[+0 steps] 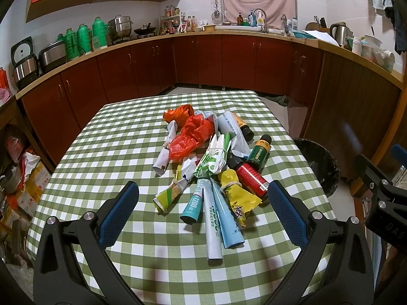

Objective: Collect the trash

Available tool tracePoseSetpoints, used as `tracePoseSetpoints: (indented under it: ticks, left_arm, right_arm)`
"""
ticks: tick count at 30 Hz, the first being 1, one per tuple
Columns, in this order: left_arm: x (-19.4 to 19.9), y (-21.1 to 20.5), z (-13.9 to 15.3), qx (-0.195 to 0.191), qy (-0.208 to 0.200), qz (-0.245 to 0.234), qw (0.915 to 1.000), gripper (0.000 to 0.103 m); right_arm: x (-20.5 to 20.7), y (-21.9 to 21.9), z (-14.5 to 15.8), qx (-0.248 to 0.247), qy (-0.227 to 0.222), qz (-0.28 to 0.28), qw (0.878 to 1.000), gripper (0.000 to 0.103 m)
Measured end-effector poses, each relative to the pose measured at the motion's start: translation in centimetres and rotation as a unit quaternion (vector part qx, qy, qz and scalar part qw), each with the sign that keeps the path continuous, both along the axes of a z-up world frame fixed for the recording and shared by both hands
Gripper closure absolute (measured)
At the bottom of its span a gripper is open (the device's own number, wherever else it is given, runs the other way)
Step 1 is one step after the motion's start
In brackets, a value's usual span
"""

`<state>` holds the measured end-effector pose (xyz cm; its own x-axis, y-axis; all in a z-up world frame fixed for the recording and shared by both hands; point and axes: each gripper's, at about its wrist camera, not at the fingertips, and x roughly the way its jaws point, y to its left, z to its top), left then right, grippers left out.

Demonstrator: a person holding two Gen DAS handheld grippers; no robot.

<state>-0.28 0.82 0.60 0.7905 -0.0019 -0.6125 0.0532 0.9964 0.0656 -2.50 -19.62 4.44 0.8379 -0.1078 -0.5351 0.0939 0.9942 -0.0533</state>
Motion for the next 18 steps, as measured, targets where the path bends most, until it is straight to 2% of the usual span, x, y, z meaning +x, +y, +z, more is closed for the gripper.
tracePoseSetpoints:
  ticks: [18]
  left_arm:
    - [-0.49,0.44,-0.05,0.000,0.002,0.000,1.0000,0.004]
  right_arm:
    - [0.03,0.01,-0.03,-0.001,0.000,0.000,1.000,0.006]
